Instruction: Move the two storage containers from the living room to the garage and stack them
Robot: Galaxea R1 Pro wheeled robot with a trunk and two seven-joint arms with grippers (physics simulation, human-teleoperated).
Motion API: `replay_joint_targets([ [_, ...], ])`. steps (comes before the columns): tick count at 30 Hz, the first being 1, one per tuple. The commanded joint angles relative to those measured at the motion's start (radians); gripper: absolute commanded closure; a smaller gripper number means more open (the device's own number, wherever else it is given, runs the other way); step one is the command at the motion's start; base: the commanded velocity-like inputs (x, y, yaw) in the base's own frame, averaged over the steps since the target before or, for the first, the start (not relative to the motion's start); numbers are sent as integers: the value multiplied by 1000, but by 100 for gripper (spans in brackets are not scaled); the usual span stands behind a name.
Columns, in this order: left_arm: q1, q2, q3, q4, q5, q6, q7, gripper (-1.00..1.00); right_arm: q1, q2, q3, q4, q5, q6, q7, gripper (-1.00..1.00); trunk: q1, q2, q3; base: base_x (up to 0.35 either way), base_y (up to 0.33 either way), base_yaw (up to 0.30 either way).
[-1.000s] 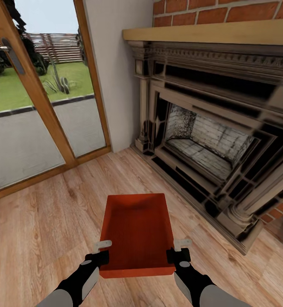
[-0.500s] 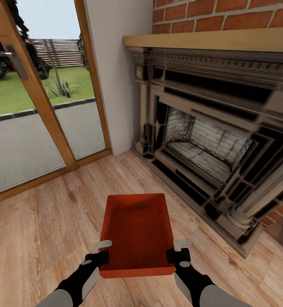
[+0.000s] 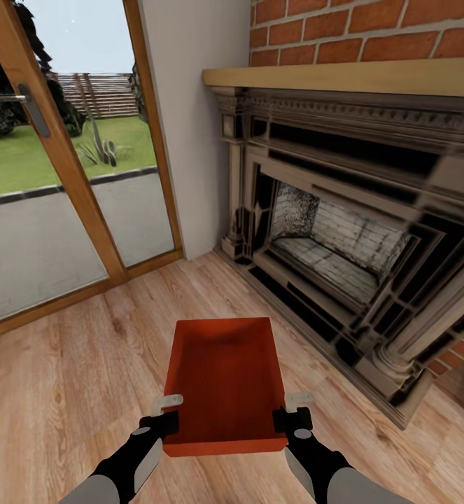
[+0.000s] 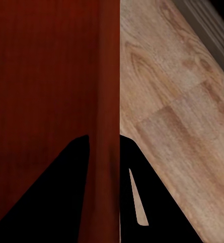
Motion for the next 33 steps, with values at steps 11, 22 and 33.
replay_joint_targets([
  [11, 0, 1, -5, 1, 14, 6, 13, 100, -1, 0, -15, -2, 8, -7, -7, 100, 0, 0, 16, 0, 0, 0],
  [22, 0, 0, -5, 1, 14, 6, 13, 100, -1, -1, -15, -2, 7, -7, -7, 100, 0, 0, 33, 0, 0, 0],
  [33, 0, 0, -5, 1, 14, 6, 13, 100, -1, 0, -15, -2, 6, -7, -7, 100, 0, 0, 50, 0, 0, 0],
])
